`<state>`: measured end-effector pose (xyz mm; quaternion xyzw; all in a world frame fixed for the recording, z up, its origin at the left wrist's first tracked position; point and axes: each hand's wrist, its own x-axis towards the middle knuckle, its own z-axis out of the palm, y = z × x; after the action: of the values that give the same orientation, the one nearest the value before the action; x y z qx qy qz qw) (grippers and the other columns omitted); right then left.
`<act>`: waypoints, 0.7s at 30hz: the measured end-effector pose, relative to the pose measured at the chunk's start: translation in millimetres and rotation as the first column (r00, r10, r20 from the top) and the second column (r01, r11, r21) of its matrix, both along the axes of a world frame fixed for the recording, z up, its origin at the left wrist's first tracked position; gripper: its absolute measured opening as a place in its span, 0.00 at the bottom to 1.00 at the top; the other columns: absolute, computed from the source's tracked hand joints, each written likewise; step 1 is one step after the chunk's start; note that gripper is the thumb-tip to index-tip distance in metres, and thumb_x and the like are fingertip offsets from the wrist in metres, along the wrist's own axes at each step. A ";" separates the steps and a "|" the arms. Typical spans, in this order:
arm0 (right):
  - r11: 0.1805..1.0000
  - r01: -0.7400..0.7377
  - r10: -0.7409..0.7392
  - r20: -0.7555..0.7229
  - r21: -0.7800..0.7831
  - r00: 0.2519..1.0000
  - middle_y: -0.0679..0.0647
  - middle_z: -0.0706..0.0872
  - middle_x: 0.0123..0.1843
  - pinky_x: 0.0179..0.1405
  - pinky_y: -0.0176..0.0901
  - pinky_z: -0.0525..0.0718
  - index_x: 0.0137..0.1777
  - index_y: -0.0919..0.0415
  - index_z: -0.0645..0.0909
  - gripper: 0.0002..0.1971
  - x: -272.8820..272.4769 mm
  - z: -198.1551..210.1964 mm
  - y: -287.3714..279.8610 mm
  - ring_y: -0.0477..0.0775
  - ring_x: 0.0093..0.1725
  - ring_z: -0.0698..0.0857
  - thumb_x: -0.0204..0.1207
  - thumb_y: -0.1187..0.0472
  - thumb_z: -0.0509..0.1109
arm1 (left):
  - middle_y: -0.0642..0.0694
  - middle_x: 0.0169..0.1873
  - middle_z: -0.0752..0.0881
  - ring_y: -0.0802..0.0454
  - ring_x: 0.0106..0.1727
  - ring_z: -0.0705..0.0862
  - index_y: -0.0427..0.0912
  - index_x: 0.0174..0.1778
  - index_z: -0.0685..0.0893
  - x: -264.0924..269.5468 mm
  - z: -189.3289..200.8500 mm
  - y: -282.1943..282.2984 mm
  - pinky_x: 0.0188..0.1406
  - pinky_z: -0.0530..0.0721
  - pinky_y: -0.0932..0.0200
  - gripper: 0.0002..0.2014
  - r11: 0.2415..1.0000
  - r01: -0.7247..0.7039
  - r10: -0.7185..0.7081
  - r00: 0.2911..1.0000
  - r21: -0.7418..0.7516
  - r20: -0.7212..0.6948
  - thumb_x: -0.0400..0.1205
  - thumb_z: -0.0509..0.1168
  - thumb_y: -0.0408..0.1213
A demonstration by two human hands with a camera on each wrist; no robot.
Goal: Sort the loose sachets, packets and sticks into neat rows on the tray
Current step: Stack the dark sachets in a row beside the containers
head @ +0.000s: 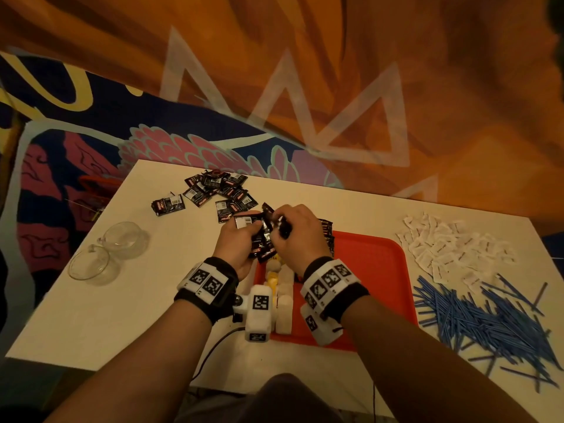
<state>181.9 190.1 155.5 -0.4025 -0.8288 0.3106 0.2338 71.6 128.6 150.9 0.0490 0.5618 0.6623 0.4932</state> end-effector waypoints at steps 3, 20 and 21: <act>0.989 -0.095 0.078 0.148 0.112 0.986 0.53 0.79 0.55 0.52 0.44 0.80 0.63 0.55 0.81 0.18 -2.4 -10.7 -6.5 0.53 0.55 0.78 0.78 0.47 0.72 | 0.33 0.54 0.89 0.41 0.46 0.90 0.33 0.69 0.81 1.1 0.8 0.7 0.33 0.89 0.54 0.15 1.000 -0.025 0.026 0.999 -0.012 0.048 0.87 0.60 0.28; 0.874 0.018 -0.093 -0.130 -0.486 0.987 0.53 0.91 0.42 0.49 0.62 0.89 0.35 0.49 0.82 0.13 3.1 -24.5 8.9 0.58 0.45 0.90 0.58 0.50 0.85 | 0.35 0.48 0.90 0.38 0.47 0.91 0.40 0.50 0.86 -0.5 -3.5 1.5 0.45 0.91 0.46 0.07 1.000 -0.023 0.023 0.999 0.005 -0.041 0.80 0.70 0.25; 0.879 0.019 -0.088 -0.124 -0.477 0.988 0.53 0.91 0.42 0.50 0.62 0.88 0.34 0.48 0.83 0.12 3.9 -25.4 10.6 0.58 0.45 0.90 0.61 0.54 0.85 | 0.35 0.46 0.90 0.39 0.47 0.91 0.40 0.49 0.86 -0.6 -2.2 2.0 0.47 0.90 0.45 0.06 1.000 -0.017 0.017 0.998 0.004 -0.056 0.79 0.72 0.27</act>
<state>185.8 200.6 130.0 -0.4471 -0.6973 0.5253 0.1949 71.0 130.6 148.7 0.0637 0.5748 0.6657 0.4715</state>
